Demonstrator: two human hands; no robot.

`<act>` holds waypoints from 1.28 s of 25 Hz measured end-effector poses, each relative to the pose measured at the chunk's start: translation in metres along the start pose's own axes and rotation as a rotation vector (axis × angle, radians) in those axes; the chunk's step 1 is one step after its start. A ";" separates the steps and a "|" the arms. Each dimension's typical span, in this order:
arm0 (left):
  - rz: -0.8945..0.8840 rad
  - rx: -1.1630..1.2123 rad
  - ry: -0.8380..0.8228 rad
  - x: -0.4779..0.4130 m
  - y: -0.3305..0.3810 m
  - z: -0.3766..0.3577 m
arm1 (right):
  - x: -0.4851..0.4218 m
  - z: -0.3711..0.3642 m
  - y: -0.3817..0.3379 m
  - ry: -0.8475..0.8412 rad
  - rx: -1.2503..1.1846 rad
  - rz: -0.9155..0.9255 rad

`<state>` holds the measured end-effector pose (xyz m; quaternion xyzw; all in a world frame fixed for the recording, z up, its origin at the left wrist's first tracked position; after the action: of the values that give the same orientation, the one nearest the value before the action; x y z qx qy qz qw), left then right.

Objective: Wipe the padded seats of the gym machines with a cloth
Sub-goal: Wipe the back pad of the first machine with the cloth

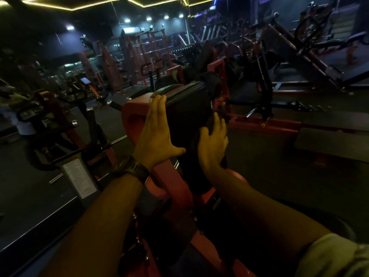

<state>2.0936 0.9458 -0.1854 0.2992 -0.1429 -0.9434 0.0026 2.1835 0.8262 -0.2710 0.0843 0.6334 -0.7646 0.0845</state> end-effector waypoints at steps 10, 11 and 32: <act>-0.016 -0.013 0.010 -0.002 -0.003 0.000 | 0.016 0.002 0.020 -0.030 0.110 0.326; -0.017 -0.013 0.010 -0.002 -0.003 0.000 | 0.003 0.006 0.028 -0.030 0.098 0.337; -0.006 0.001 0.009 -0.002 -0.003 0.000 | 0.028 -0.009 0.048 -0.013 -0.114 -0.307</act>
<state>2.0955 0.9493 -0.1856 0.3039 -0.1422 -0.9420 0.0003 2.1682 0.8253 -0.3254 -0.0232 0.6806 -0.7319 -0.0244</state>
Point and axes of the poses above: each hand's wrist, its own x-axis away from the middle knuckle, its own z-axis out of the back of the hand, y = z × x, the point moved 5 cm from there along -x, towards the middle knuckle, and after that the axes turned 8 degrees about x, right-handed, at the moved point
